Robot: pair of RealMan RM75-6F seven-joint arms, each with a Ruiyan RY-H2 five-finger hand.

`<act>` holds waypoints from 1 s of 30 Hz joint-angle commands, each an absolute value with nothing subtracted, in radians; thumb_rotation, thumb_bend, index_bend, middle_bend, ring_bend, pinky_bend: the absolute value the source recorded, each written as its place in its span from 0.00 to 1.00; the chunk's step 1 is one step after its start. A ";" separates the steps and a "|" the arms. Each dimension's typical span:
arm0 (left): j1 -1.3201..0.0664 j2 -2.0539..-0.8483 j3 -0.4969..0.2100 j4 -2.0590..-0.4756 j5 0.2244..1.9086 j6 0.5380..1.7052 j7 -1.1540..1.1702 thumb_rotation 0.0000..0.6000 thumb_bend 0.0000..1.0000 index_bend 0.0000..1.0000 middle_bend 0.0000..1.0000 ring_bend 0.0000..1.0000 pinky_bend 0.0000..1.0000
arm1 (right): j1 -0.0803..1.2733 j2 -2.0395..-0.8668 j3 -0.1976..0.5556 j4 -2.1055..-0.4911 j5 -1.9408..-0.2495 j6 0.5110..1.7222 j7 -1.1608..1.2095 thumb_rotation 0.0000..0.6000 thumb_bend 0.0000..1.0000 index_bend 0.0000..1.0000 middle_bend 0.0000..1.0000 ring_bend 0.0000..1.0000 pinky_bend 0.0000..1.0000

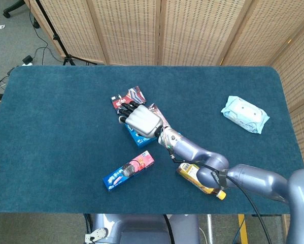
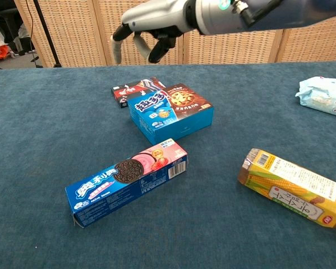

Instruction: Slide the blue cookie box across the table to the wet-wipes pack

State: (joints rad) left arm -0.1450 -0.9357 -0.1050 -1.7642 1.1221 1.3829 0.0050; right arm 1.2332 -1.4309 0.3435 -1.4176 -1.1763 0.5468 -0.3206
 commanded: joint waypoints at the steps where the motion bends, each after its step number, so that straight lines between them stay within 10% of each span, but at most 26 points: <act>1: -0.147 -0.939 -0.110 -1.762 1.112 1.376 0.012 1.00 0.00 0.00 0.00 0.00 0.00 | 1.284 -1.513 0.309 -1.344 -1.126 0.541 -0.382 1.00 1.00 0.27 0.17 0.03 0.13; 30: -0.159 -0.946 -0.146 -1.730 1.054 1.304 0.016 1.00 0.00 0.00 0.00 0.00 0.00 | 1.433 -1.817 0.220 -0.965 -0.845 0.513 -0.460 1.00 1.00 0.27 0.18 0.06 0.13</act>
State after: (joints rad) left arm -0.1593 -0.9458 -0.1462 -1.7302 1.0543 1.3036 0.0163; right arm 1.4305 -1.8136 0.2248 -0.9713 -0.8428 0.5107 -0.4550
